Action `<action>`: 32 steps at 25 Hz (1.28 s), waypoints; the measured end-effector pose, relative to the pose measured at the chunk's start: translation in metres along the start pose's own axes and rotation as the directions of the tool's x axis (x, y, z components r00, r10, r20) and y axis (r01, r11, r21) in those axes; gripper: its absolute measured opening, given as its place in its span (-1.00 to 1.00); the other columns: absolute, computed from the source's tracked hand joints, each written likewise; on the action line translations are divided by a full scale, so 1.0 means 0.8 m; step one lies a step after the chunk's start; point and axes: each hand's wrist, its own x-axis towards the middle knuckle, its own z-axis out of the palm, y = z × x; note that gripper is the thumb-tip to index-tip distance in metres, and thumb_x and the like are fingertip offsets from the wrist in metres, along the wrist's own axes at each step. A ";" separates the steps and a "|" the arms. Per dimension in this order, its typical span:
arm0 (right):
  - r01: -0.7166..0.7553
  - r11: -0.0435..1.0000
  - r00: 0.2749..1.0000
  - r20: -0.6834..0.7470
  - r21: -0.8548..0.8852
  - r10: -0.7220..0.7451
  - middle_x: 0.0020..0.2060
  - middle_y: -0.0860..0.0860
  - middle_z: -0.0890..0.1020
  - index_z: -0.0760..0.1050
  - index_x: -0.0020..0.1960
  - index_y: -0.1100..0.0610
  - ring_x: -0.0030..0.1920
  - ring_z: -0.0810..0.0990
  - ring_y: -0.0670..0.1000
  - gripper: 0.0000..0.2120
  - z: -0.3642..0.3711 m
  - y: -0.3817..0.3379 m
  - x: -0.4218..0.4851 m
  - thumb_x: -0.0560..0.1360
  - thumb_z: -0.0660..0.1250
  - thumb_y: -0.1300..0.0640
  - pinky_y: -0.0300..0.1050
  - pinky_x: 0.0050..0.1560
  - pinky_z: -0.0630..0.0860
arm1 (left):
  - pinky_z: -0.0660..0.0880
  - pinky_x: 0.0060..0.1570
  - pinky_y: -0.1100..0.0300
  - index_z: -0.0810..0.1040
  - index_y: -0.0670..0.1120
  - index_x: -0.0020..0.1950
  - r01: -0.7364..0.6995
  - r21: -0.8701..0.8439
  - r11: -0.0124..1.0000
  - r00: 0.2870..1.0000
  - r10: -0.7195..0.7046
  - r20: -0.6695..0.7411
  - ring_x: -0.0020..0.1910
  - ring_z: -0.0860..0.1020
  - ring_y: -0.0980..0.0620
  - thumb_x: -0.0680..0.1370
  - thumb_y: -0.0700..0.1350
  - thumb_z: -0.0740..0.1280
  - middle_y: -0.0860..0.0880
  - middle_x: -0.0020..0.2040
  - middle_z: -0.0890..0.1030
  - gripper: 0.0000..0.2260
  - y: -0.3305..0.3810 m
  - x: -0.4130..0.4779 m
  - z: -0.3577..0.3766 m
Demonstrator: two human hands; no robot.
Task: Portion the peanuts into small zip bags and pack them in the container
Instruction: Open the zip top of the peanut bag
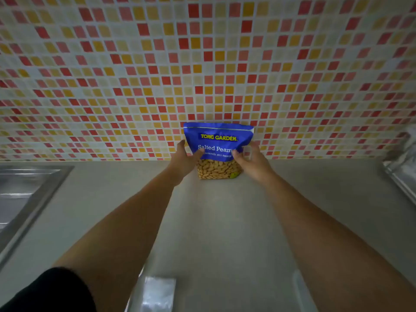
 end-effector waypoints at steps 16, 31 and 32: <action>0.081 0.997 0.994 -0.077 0.001 -0.080 -0.23 0.16 0.60 0.25 0.05 0.04 -0.19 0.61 0.16 -0.68 -0.008 -0.004 -0.186 0.46 0.37 0.03 0.16 -0.11 0.54 | 0.61 -0.23 0.20 0.35 0.01 0.26 -0.084 -0.257 0.963 0.985 0.119 0.123 -0.07 0.62 0.18 0.55 -0.14 0.32 0.13 0.04 0.56 -0.69 -0.043 -0.170 -0.012; 0.058 0.983 0.998 -0.002 0.176 -0.059 -0.04 -0.15 0.57 0.28 0.04 -0.09 -0.09 0.63 -0.21 -0.69 0.015 0.041 -0.277 0.47 0.36 0.18 -0.30 -0.09 0.54 | 0.56 0.06 -0.13 0.38 0.08 0.18 -0.112 -0.087 0.990 0.982 0.124 0.140 0.02 0.63 -0.06 0.50 -0.02 0.37 0.09 0.09 0.61 -0.70 -0.104 -0.250 -0.026; 0.062 0.981 0.998 -0.004 0.183 -0.063 -0.03 -0.15 0.57 0.28 0.04 -0.08 -0.08 0.63 -0.22 -0.69 0.015 0.041 -0.276 0.47 0.36 0.18 -0.33 -0.10 0.54 | 0.56 0.06 -0.13 0.38 0.08 0.18 -0.110 -0.094 0.990 0.982 0.122 0.144 0.03 0.63 -0.05 0.51 -0.04 0.37 0.08 0.10 0.61 -0.71 -0.105 -0.250 -0.027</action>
